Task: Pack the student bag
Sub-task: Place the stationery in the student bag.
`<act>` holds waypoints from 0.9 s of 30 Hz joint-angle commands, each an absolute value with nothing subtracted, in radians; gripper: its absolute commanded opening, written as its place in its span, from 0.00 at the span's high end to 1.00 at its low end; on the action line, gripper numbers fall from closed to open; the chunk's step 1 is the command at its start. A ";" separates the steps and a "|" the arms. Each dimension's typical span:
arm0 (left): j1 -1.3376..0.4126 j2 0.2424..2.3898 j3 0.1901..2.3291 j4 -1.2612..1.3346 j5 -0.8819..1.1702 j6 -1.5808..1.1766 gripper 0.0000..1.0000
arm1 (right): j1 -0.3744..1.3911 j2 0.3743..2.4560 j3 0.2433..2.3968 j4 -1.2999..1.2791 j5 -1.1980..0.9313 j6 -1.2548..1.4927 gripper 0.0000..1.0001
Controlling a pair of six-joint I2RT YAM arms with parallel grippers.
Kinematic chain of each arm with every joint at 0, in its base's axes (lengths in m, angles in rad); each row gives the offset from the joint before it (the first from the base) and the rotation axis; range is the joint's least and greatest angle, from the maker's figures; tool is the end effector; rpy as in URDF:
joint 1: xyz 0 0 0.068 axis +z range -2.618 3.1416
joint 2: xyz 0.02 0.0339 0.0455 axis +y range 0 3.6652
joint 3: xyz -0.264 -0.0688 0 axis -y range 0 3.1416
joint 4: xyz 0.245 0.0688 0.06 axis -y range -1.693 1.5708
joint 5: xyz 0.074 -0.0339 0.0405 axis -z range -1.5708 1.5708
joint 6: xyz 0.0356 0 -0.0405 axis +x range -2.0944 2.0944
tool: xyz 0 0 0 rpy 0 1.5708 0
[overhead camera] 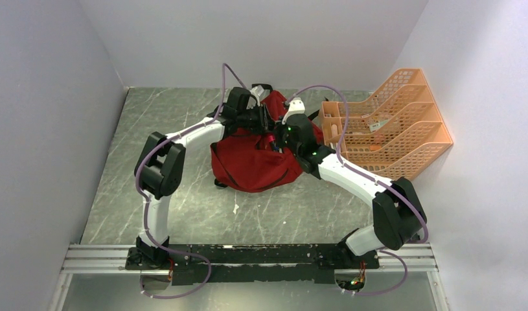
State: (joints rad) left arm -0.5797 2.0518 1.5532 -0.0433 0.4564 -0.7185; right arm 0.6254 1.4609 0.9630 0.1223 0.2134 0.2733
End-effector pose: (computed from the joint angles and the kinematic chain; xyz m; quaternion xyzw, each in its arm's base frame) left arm 0.3903 -0.2743 0.2284 0.0522 0.8537 -0.4466 0.2628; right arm 0.2770 0.1907 0.2717 -0.0850 0.8198 0.1637 0.5422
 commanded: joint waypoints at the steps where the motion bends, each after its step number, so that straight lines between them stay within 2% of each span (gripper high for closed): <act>1: -0.582 2.044 1.582 0.002 0.456 -0.713 0.68 | 0.640 1.429 0.978 0.144 0.170 0.298 1.00; 5: -0.581 2.009 1.554 0.002 0.452 -0.701 0.70 | 0.640 1.428 0.976 0.146 0.178 0.290 1.00; 20: -0.520 1.632 1.196 -0.066 0.396 -0.603 0.71 | 0.640 1.450 0.974 0.173 0.217 0.240 1.00; 24: -0.458 1.582 1.137 -0.124 0.313 -0.607 0.71 | 0.642 1.490 0.991 0.168 0.199 0.201 1.00; 27: -0.384 1.572 1.091 -0.108 0.356 -0.635 0.71 | 0.650 1.526 1.005 0.154 0.184 0.171 1.00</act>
State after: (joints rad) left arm -0.4671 1.5864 1.1454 -0.0772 0.3775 -0.6285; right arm 0.6327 1.4815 0.9668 0.1352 0.2123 0.2180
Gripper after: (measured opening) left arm 0.293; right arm 0.022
